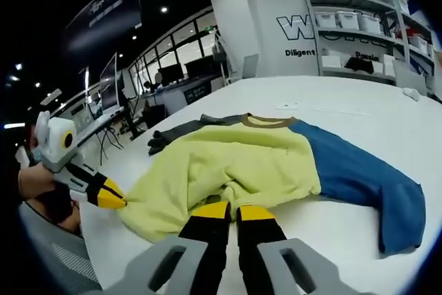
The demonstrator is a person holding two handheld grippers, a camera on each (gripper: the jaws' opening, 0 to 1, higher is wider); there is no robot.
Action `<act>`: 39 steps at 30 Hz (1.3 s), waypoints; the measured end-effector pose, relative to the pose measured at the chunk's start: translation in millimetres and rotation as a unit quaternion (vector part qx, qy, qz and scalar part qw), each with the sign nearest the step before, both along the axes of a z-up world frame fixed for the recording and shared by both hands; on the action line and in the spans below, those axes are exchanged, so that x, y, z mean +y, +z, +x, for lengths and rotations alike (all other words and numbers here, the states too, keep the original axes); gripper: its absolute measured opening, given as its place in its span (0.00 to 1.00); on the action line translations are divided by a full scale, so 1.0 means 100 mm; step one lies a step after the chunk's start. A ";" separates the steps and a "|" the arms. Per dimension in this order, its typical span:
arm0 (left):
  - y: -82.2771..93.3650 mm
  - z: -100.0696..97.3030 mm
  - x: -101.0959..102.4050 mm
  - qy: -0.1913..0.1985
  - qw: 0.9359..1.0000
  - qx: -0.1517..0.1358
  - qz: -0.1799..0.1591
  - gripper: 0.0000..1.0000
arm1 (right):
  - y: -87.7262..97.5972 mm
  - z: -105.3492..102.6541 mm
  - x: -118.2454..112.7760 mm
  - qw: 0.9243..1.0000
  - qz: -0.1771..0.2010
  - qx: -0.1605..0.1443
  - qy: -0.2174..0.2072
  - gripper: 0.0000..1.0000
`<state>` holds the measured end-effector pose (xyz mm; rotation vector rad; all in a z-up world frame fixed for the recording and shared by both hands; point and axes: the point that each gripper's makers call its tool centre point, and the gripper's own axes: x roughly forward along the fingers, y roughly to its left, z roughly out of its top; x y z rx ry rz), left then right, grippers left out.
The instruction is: Fold the garment on the visible template until the final outline fits inside the template.
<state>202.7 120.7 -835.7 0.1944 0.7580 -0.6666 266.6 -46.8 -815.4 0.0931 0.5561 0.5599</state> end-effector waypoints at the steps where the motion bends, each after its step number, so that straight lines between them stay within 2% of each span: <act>1: 0.09 0.04 0.01 -0.007 1.000 -0.010 0.002 0.03 | 0.06 0.03 -0.02 1.000 0.004 0.003 0.000 0.00; 3: 0.17 0.08 0.02 -0.010 1.000 -0.018 0.002 0.03 | 0.15 0.12 -0.08 1.000 -0.006 -0.023 -0.011 0.00; 7: 0.40 0.27 0.08 -0.009 0.999 -0.043 -0.003 0.03 | 0.29 0.24 -0.11 0.999 0.006 -0.029 -0.013 0.00; 11: 0.60 0.50 0.18 0.006 0.997 -0.075 -0.004 0.03 | 0.43 0.42 -0.17 0.998 0.008 -0.056 -0.027 0.00; 14: 0.72 0.70 0.25 0.026 0.995 -0.092 -0.006 0.03 | 0.48 0.56 -0.20 0.998 0.024 -0.052 -0.039 0.00; 19: 0.83 1.04 0.35 0.054 0.992 -0.111 -0.006 0.03 | 0.54 0.87 -0.26 0.996 0.022 -0.059 -0.057 0.00; 21: 0.89 1.19 0.38 0.057 0.989 -0.133 -0.001 0.03 | 0.55 1.00 -0.29 0.996 0.027 -0.054 -0.067 0.00; 25: 0.82 1.37 0.49 0.077 0.988 -0.129 0.033 0.03 | 0.51 1.19 -0.36 0.995 0.029 -0.044 -0.083 0.00; 28: 0.76 1.50 0.51 0.078 0.988 -0.129 0.041 0.03 | 0.44 1.31 -0.38 0.995 0.028 -0.032 -0.090 0.00; 32: 0.54 1.67 0.58 0.093 0.988 -0.110 0.058 0.03 | 0.22 1.45 -0.45 0.994 0.003 -0.015 -0.104 0.00; 35: 0.45 1.72 0.61 0.098 0.988 -0.102 0.064 0.03 | 0.11 1.49 -0.49 0.994 -0.003 0.001 -0.111 0.00; 36: 0.37 1.73 0.63 0.108 0.988 -0.086 0.069 0.03 | 0.03 1.49 -0.52 0.993 -0.012 0.013 -0.115 0.00; 37: 0.34 1.74 0.64 0.115 0.988 -0.083 0.069 0.03 | 0.00 1.49 -0.54 0.993 -0.015 0.020 -0.118 0.00; 39: 0.30 1.74 0.66 0.120 0.987 -0.080 0.076 0.03 | -0.05 1.51 -0.56 0.992 -0.025 0.020 -0.120 0.00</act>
